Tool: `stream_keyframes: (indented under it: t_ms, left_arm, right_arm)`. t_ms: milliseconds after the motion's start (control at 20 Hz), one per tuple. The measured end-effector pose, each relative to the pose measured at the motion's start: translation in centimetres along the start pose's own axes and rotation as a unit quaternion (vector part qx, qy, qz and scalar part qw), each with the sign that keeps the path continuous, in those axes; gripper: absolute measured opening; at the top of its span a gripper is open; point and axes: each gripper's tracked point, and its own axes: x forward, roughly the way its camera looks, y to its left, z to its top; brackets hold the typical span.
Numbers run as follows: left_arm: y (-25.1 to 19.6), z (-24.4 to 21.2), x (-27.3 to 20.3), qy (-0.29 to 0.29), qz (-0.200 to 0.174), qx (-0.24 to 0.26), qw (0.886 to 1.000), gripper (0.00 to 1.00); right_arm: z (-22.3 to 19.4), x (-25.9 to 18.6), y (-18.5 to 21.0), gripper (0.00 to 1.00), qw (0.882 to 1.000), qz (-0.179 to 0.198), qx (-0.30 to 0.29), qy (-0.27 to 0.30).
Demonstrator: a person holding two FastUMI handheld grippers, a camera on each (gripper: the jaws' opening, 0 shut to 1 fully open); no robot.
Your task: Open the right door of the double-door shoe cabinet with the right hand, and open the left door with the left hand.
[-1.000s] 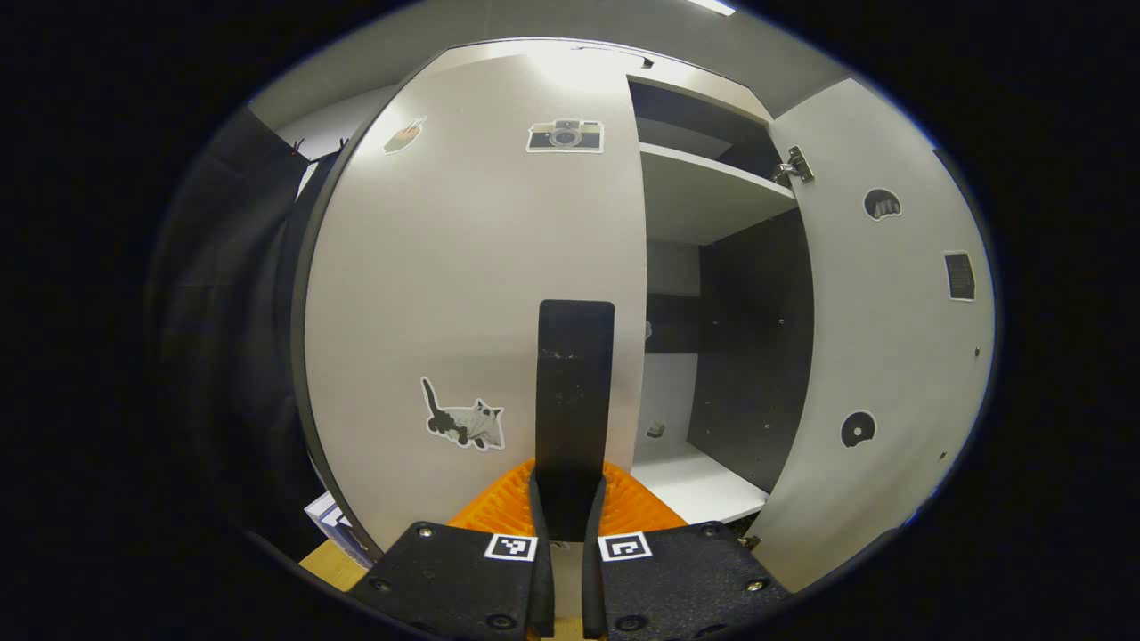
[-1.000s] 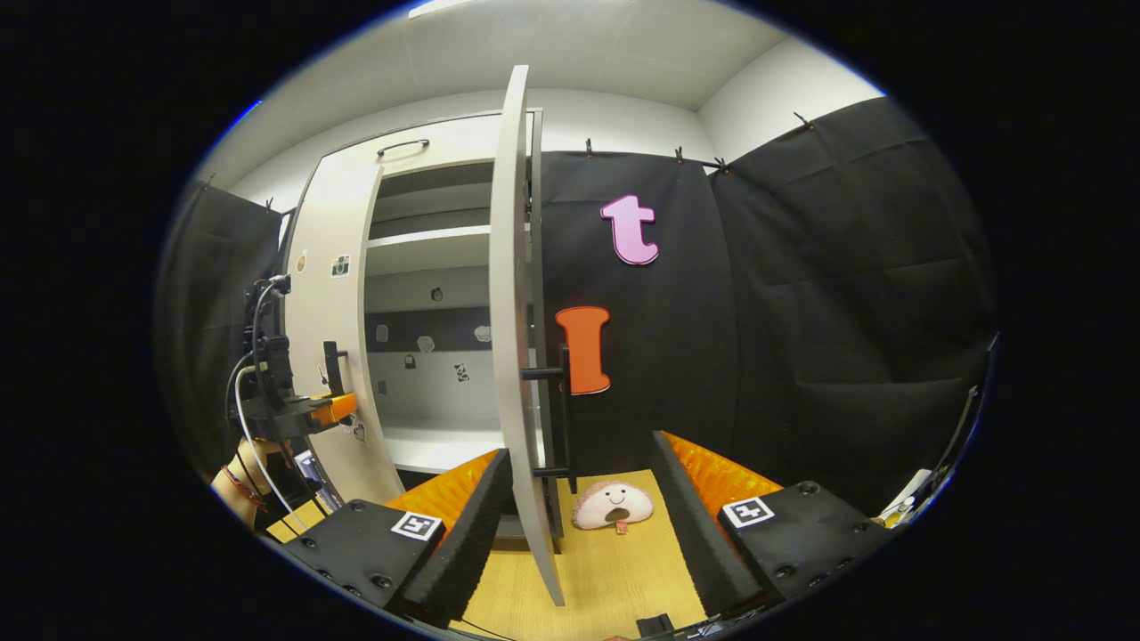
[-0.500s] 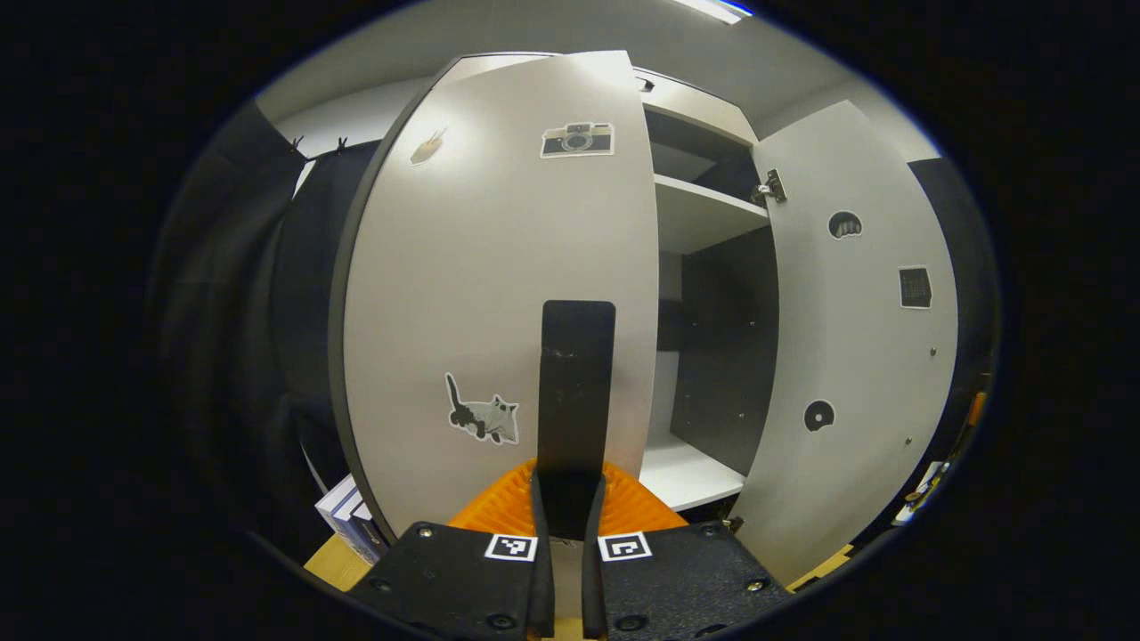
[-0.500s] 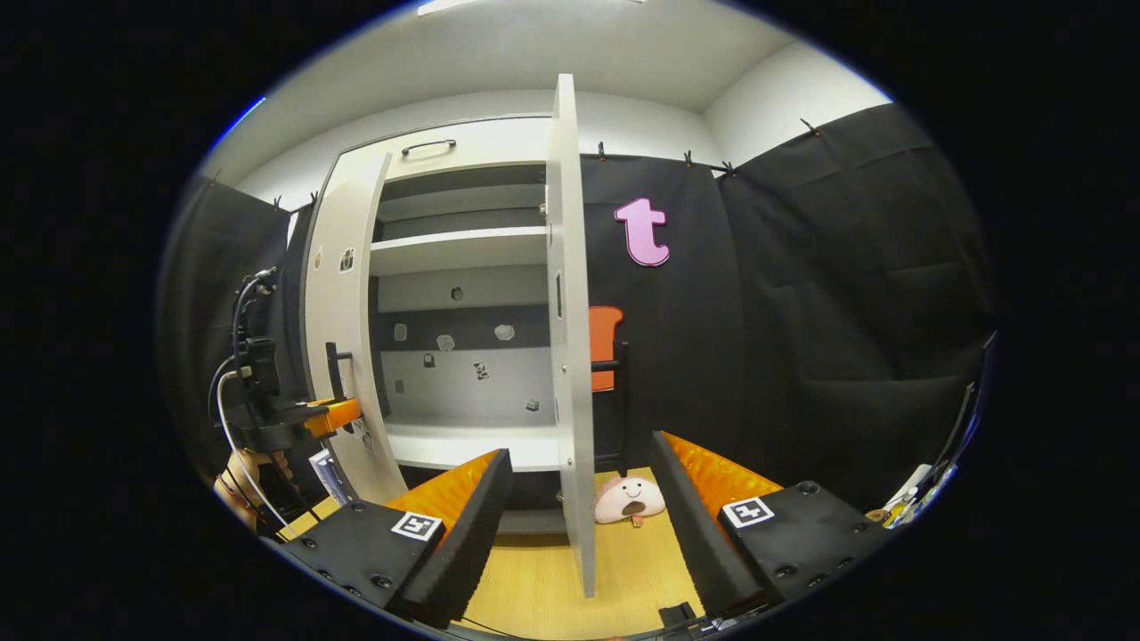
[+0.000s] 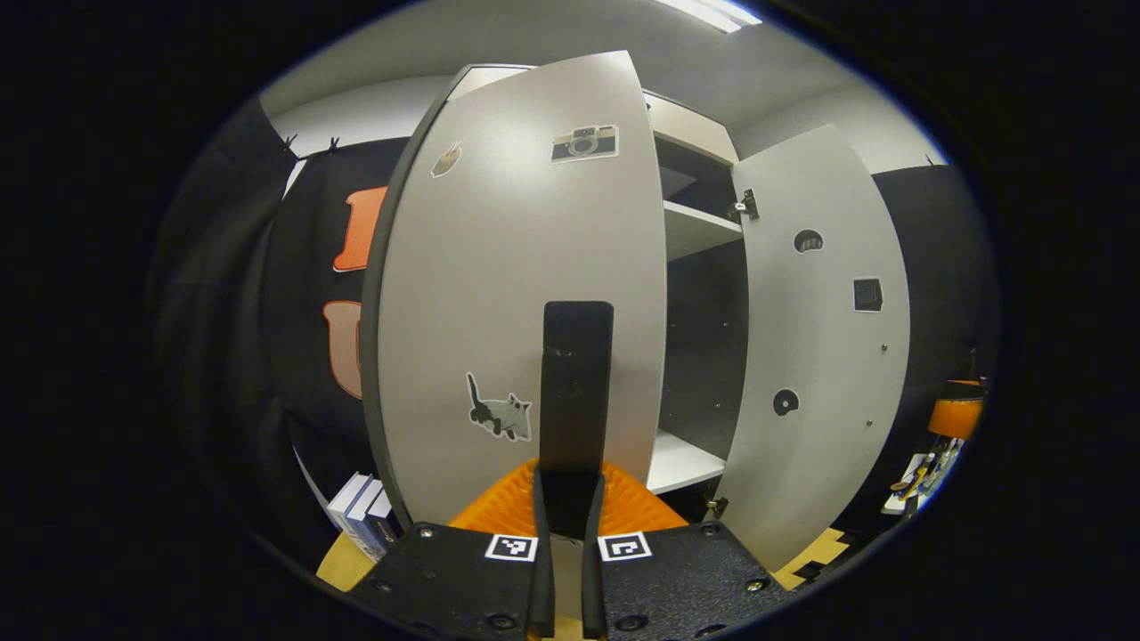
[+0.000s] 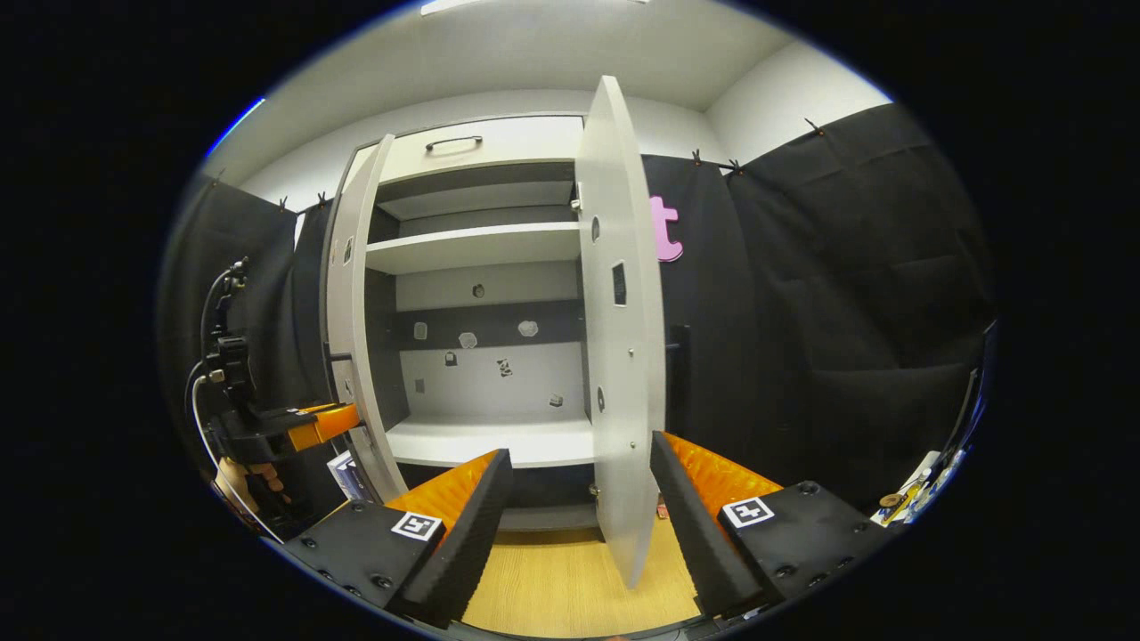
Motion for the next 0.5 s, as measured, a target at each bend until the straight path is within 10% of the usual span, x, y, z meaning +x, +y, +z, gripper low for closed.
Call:
stream_keyframes:
  t_ms: [500]
  left_arm:
    - [0.9,0.0,-0.4,-0.007,0.015,-0.005,1.000,0.11]
  right_arm:
    - [0.0,0.2,1.9,0.89,1.000,0.011,-0.009,-0.002]
